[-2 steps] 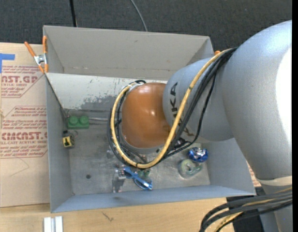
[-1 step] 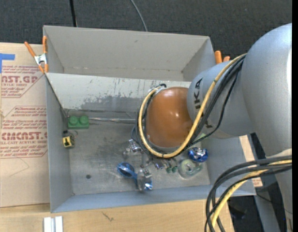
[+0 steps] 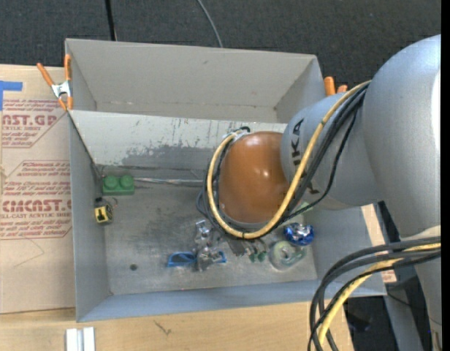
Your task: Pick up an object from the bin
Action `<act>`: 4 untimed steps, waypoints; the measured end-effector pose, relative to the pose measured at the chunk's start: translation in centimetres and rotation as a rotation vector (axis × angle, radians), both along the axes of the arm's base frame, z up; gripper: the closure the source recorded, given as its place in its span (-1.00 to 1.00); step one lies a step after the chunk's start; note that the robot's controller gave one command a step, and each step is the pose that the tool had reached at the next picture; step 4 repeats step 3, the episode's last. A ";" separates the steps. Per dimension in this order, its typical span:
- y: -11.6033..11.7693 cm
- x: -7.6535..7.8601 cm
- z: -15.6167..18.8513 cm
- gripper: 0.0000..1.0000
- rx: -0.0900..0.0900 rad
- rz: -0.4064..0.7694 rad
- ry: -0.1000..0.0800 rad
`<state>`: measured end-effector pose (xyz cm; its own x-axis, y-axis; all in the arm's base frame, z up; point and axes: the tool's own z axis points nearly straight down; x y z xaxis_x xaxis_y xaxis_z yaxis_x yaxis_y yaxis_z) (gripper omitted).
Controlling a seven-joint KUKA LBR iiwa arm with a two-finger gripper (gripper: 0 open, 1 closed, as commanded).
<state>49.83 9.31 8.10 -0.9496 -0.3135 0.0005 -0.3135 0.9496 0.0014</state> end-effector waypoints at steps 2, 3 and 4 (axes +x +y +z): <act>0.1 0.0 0.1 1.00 0.001 0.000 0.000; -0.4 -0.1 14.4 1.00 0.000 0.000 -0.010; -0.4 -0.1 14.4 1.00 0.000 0.000 -0.010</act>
Offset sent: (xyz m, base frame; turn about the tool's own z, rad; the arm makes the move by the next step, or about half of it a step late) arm 0.0000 0.0000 0.0000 0.0000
